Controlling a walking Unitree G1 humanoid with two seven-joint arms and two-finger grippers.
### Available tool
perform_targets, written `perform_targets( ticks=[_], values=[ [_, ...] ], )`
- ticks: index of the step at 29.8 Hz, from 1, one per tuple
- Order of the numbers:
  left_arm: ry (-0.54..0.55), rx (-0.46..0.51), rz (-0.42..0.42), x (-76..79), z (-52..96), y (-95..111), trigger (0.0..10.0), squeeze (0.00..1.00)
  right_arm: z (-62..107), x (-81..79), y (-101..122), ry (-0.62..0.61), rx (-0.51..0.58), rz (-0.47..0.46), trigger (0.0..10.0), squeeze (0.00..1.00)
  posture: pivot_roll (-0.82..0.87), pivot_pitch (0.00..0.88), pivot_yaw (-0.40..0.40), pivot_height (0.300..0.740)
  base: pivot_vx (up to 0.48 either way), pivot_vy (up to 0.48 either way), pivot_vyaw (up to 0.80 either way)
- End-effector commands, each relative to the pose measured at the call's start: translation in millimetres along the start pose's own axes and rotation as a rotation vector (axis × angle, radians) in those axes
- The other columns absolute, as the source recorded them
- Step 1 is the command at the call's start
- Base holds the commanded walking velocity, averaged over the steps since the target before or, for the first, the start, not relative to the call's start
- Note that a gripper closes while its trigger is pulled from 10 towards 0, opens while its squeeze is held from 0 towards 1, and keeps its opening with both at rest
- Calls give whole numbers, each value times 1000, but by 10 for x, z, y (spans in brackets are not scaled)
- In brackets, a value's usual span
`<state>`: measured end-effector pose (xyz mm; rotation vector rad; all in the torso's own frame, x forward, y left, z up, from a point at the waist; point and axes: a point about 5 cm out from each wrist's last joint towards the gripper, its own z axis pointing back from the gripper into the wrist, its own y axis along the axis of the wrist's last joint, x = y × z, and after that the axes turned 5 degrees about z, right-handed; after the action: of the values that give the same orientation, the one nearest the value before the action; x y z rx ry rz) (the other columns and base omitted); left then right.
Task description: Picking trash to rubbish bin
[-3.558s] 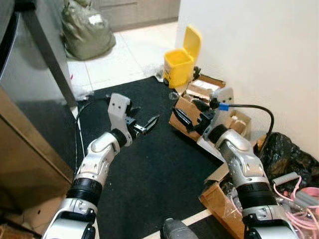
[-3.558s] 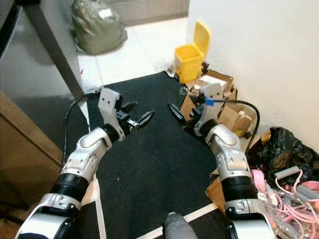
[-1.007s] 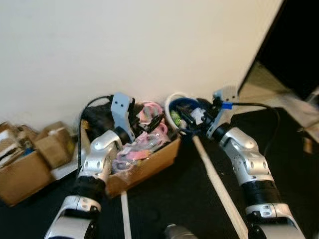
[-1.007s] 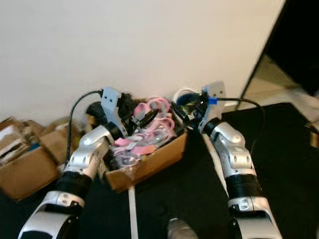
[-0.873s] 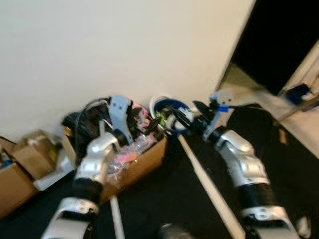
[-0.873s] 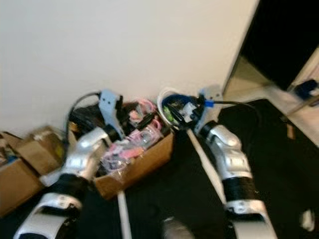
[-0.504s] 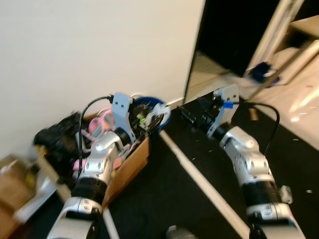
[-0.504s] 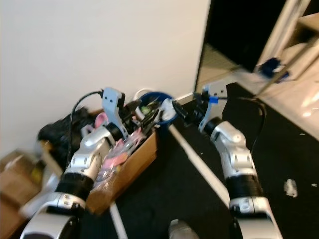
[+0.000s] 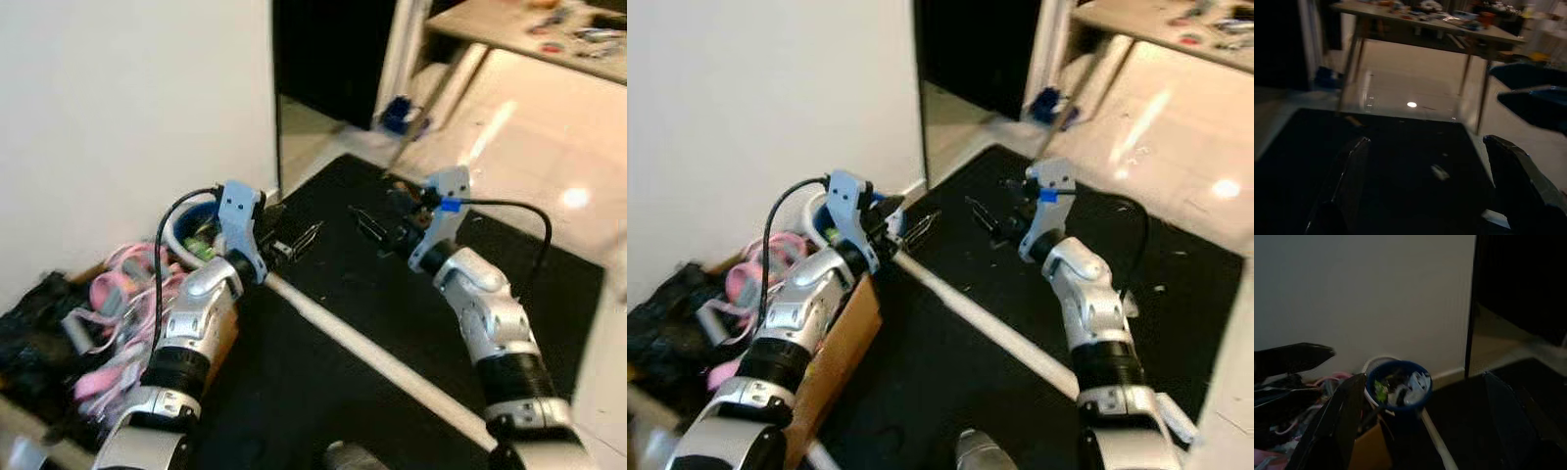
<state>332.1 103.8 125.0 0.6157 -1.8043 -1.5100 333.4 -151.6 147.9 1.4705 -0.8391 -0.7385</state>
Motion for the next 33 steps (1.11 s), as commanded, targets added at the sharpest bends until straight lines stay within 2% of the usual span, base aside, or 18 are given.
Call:
perform_targets(
  ticks=[1, 33],
  values=[
    [6, -18, 0, -14, 25, -43, 10000, 0, 2, -13, -22, 5, -8, -5, 10000, 0, -87, 0, 27, 740, 0, 0, -800],
    [2, -8, -20, -9, 29, -35, 10000, 0, 1, -12, -22, 8, -4, -8, 10000, 0, -89, 0, 26, 740, 0, 0, -800]
  ],
)
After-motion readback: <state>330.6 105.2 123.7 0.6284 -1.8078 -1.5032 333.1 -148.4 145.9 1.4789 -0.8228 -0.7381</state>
